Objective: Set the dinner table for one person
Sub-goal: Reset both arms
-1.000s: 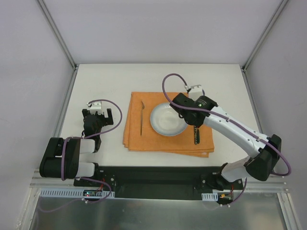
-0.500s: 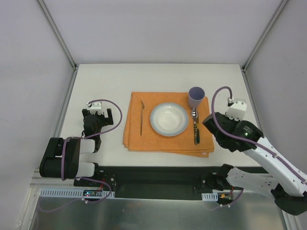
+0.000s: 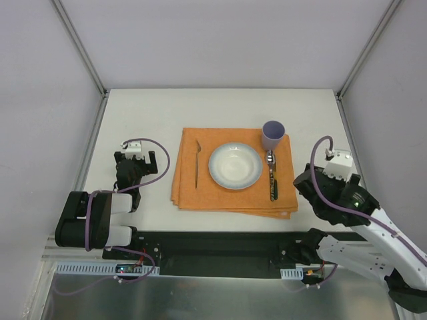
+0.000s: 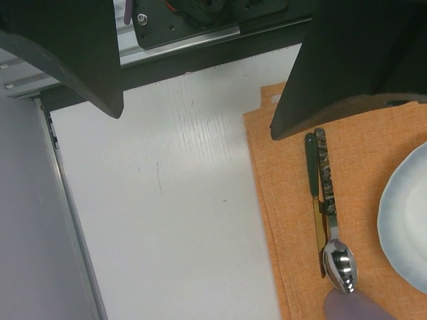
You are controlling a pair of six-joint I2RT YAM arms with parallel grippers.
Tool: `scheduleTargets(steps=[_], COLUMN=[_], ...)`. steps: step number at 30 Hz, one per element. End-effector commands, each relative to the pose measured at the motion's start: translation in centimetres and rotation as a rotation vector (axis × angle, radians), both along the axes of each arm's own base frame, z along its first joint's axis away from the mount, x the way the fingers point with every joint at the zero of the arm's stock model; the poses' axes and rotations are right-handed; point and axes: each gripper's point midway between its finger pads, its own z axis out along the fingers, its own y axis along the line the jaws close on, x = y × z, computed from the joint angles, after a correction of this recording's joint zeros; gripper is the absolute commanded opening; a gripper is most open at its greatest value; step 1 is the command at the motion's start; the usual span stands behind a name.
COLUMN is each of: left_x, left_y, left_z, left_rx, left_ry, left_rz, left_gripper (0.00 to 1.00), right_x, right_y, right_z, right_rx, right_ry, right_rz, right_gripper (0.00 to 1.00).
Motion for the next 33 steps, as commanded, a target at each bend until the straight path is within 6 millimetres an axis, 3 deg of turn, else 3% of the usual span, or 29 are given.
scheduleTargets(steps=[1, 8, 13, 16, 19, 20, 28, 33], left_x=[0.9, 0.9, 0.9, 0.9, 0.9, 0.9, 0.9, 0.9], left_y=[-0.3, -0.3, -0.3, -0.3, -0.3, -0.3, -0.3, -0.3], left_z=[2.1, 2.1, 2.1, 2.1, 2.1, 2.1, 2.1, 2.0], left_rx=[-0.022, -0.024, -0.022, -0.022, -0.022, -0.022, -0.022, -0.022], left_ry=[-0.076, -0.078, -0.078, -0.078, -0.078, -0.076, -0.078, -0.073], left_rz=[-0.012, -0.012, -0.012, -0.012, -0.012, -0.012, -0.012, -0.012], left_gripper=[1.00, 0.99, 0.99, 0.99, 0.99, 0.99, 0.99, 0.99], right_x=[0.8, 2.5, 2.7, 3.2, 4.1, 4.4, 5.0, 7.1], right_y=[0.6, 2.6, 0.8, 1.1, 1.8, 1.9, -0.5, -0.8], right_z=[-0.5, -2.3, -3.3, -4.0, -4.1, -5.1, -7.3, -7.7], right_rx=[-0.065, -0.094, -0.177, -0.186, -0.089, -0.092, -0.084, -0.054], right_ry=[0.033, 0.080, 0.090, 0.089, -0.009, -0.035, -0.123, -0.172], right_rz=[-0.022, -0.055, -0.198, -0.156, -0.117, -0.095, -0.090, -0.091], right_gripper=[0.96, 0.96, 0.96, 0.96, 0.97, 0.97, 0.99, 0.99])
